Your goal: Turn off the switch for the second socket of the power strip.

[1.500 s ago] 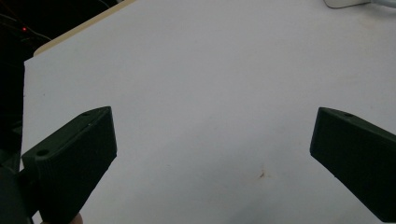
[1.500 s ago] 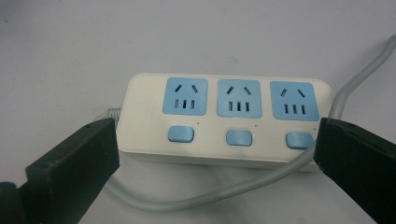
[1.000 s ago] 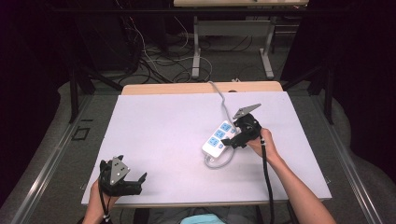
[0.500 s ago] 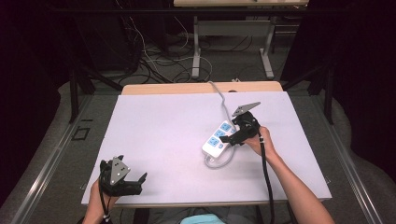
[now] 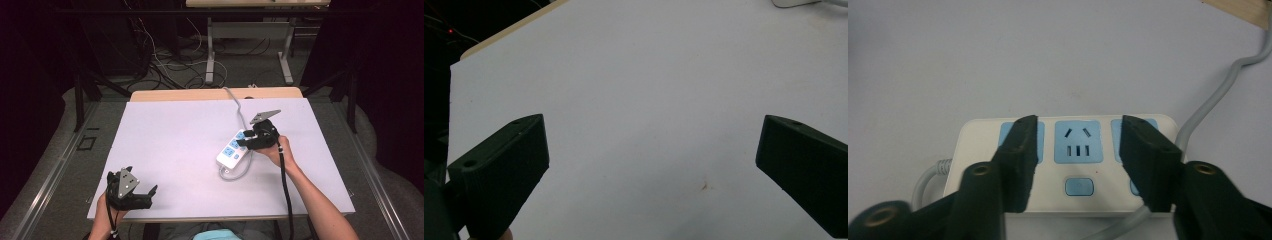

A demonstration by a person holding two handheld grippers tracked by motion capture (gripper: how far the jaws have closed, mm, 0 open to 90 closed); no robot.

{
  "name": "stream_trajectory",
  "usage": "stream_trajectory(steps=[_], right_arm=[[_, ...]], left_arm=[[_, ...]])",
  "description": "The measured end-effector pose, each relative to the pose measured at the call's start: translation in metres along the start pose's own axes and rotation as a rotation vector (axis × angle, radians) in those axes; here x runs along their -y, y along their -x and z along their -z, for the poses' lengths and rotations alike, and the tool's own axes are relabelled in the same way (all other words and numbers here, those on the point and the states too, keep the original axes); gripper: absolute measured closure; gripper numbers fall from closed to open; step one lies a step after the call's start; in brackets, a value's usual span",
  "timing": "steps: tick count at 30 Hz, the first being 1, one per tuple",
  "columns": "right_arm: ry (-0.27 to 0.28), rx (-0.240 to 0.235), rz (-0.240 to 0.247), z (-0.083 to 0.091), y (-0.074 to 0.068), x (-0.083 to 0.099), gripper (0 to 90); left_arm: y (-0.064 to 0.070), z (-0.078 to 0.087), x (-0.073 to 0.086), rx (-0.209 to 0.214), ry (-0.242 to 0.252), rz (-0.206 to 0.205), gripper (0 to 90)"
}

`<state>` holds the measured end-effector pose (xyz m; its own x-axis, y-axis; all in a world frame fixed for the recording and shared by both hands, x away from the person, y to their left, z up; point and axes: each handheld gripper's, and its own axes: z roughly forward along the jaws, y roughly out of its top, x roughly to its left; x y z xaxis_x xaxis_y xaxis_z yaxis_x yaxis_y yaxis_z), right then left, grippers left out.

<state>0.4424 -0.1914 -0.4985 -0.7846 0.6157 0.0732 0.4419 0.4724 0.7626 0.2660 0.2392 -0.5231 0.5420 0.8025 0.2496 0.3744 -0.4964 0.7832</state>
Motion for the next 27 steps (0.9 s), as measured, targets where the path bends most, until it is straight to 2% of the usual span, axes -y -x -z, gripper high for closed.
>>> stream_trajectory(steps=[4,6,7,8,12,27], right_arm=[[-0.003,-0.007,0.002,0.0000,-0.0003,0.0003,68.1],[-0.029,-0.009,0.002,0.0013,-0.0009,-0.0004,74.0],[-0.015,-0.010,0.005,0.0004,-0.0011,0.0001,79.9],[-0.015,-0.010,0.005,0.0004,-0.0011,0.0001,79.9],[-0.005,0.003,0.017,0.0000,-0.0019,0.0006,89.5],[-0.031,0.048,0.012,-0.0021,-0.0045,0.0003,90.0]], left_arm=[[-0.0004,0.0003,0.0002,-0.002,-0.001,-0.001,0.4],[-0.0004,0.0003,0.0002,-0.002,-0.001,-0.001,0.5],[-0.0003,0.0003,0.0002,0.000,-0.002,0.001,0.4],[-0.0003,0.0003,0.0002,-0.001,-0.001,0.000,0.4],[-0.0002,0.0005,0.0003,-0.001,-0.002,0.002,0.5],[0.0002,0.0007,0.0005,-0.001,0.003,0.006,0.5]])
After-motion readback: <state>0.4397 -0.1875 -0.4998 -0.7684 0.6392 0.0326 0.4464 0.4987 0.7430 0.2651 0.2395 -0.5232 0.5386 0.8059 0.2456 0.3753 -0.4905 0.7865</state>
